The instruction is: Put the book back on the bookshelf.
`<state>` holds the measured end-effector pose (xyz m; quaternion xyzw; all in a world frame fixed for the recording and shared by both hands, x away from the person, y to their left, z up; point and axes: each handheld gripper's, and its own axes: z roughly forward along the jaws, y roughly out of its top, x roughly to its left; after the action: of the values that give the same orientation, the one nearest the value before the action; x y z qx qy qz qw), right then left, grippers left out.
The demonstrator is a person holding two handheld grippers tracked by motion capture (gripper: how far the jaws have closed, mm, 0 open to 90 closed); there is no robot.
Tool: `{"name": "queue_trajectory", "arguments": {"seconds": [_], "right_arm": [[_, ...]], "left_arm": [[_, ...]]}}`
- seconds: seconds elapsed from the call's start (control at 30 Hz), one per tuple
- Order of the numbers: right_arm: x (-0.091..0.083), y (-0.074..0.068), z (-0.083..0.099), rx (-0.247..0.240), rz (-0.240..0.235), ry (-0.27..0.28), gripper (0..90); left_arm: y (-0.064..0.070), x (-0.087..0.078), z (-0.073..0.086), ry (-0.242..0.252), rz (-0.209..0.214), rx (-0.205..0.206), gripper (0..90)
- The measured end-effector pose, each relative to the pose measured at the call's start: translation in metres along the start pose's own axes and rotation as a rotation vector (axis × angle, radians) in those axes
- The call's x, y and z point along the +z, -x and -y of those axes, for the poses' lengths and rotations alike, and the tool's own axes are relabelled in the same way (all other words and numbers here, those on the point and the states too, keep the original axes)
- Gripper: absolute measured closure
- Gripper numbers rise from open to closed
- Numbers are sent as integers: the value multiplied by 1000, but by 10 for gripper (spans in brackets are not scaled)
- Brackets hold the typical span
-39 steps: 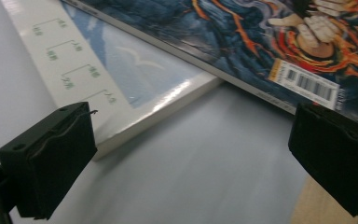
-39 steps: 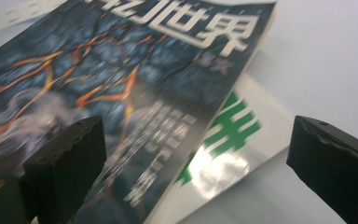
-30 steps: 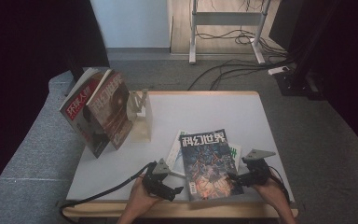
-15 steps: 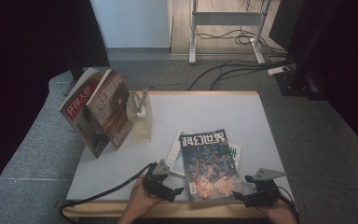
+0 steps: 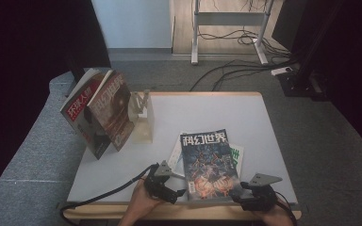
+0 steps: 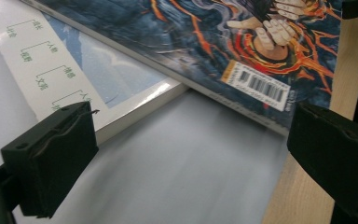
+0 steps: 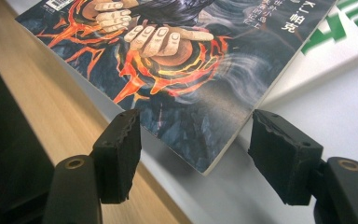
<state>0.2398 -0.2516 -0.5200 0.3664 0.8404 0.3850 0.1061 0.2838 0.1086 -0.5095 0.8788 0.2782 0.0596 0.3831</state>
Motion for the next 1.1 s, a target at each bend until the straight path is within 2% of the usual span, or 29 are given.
{"name": "queue_trajectory", "arguments": {"seconds": [0.1,0.17,0.27,0.6,0.77,0.93,1.1], "right_arm": [[4,-5,-6,-12,23,3,334],[5,-7,-9,-21,38,-5,332],[5,-6,-11,-13,34,-7,327],[5,-7,-12,-6,37,-7,321],[5,-7,-12,-3,38,-3,320],[6,-8,-12,-10,48,-6,306],[7,-10,-13,-22,46,-20,283]], "left_arm": [[0,1,0,-6,-2,1,8],[1,2,1,-3,16,0,2],[4,4,3,0,34,4,0],[14,11,10,1,39,18,0],[17,17,14,-2,16,21,0],[17,12,13,2,-60,42,4],[11,9,10,-17,-109,54,0]]}}
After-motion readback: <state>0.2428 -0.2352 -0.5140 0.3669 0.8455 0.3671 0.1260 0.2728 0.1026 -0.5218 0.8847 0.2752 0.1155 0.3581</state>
